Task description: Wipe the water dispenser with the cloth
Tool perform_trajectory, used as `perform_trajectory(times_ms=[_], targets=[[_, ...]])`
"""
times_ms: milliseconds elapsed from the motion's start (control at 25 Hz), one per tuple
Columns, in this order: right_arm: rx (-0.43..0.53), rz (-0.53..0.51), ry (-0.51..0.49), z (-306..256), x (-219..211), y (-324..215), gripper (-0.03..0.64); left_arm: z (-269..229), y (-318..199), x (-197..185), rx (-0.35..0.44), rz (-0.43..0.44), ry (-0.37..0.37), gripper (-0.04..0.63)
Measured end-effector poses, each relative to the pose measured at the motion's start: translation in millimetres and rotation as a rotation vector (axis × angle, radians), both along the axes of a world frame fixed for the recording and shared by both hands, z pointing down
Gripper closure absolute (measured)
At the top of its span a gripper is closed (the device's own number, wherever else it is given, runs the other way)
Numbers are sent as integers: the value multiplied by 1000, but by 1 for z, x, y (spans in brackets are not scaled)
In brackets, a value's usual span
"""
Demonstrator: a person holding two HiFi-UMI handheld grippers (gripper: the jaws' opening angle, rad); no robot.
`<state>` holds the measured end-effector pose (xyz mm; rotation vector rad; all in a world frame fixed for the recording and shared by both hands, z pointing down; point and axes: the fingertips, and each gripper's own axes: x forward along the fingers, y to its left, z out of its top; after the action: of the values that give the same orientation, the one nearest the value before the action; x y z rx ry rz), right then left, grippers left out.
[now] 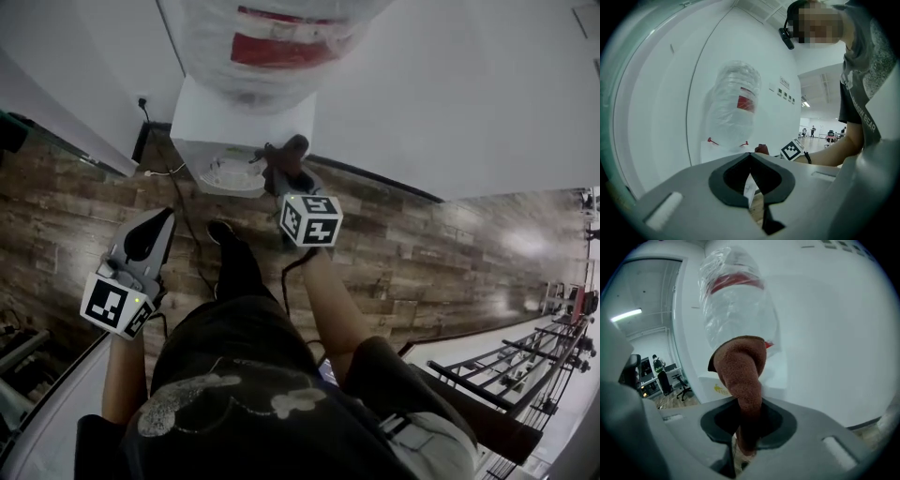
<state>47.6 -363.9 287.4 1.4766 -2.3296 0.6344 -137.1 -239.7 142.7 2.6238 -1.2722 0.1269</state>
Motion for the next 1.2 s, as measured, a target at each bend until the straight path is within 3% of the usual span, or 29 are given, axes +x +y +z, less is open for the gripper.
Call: perform_trajectory(times_ms=[320, 600, 840, 1200], targets=[[29, 155, 75, 9, 71, 7, 555, 23, 9, 16, 6, 48, 20, 577], [42, 92, 41, 24, 57, 14, 555, 52, -1, 7, -18, -3, 12, 577], [31, 114, -7, 95, 49, 0, 555, 128, -28, 5, -35, -21, -20, 577], [1, 167, -16, 235, 68, 4, 555, 262, -33, 6, -31, 17, 62, 577]])
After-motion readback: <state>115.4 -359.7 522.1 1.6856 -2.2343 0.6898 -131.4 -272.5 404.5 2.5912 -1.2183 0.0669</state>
